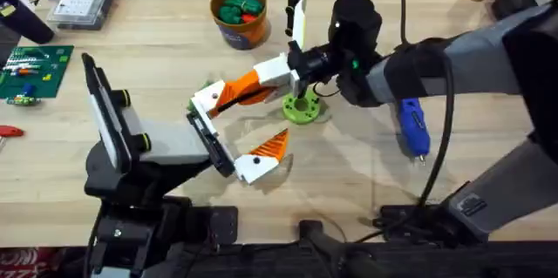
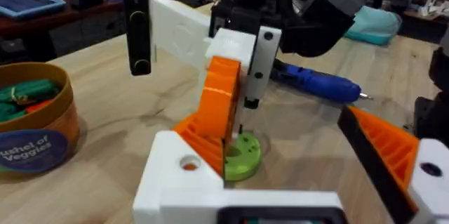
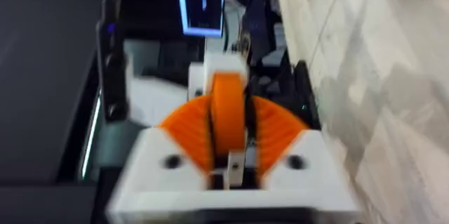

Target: Pick up the gripper from the table and insert it into the empty holder that is missing its gripper. Then pick up a screw, insert it into the mounting hole, and use the screwdriver to tighten it. Finally, clean up the table by picking up the vegetable and placing it into the bucket.

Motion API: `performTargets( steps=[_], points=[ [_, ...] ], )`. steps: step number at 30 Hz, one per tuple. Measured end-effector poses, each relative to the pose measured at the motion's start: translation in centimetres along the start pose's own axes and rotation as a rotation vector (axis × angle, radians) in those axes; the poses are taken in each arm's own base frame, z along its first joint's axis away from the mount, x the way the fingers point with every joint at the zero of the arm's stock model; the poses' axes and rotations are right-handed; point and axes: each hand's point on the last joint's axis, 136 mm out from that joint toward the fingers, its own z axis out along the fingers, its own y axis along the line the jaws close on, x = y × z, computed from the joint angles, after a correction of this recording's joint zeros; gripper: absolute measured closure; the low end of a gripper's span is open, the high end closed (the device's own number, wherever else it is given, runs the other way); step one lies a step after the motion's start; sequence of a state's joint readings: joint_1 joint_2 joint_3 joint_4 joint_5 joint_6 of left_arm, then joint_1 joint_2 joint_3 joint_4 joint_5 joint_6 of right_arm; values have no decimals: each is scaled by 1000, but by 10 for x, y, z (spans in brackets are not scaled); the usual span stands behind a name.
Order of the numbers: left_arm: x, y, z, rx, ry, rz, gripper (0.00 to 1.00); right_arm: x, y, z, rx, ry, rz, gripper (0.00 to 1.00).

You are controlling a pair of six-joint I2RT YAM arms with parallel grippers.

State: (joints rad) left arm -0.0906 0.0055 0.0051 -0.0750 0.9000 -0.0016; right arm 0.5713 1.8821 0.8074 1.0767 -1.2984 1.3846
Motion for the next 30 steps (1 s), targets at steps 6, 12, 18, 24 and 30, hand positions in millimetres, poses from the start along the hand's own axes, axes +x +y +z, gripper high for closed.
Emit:
performTargets(
  steps=[6, 12, 18, 24, 30],
  points=[
    [0, 0, 0, 0, 0, -2, 14, 0, 0, 0, 0, 0, 0, 987],
    [0, 0, 0, 0, 0, -2, 14, 0, 0, 0, 0, 0, 0, 989],
    [0, 0, 0, 0, 0, -3, 14, 0, 0, 0, 0, 0, 0, 990],
    [0, 0, 0, 0, 0, -3, 15, 0, 0, 0, 0, 0, 0, 990],
    [0, -2, 0, 13, 0, 7, 14, -2, -3, 1, 8, -19, 21, 565]
  ],
)
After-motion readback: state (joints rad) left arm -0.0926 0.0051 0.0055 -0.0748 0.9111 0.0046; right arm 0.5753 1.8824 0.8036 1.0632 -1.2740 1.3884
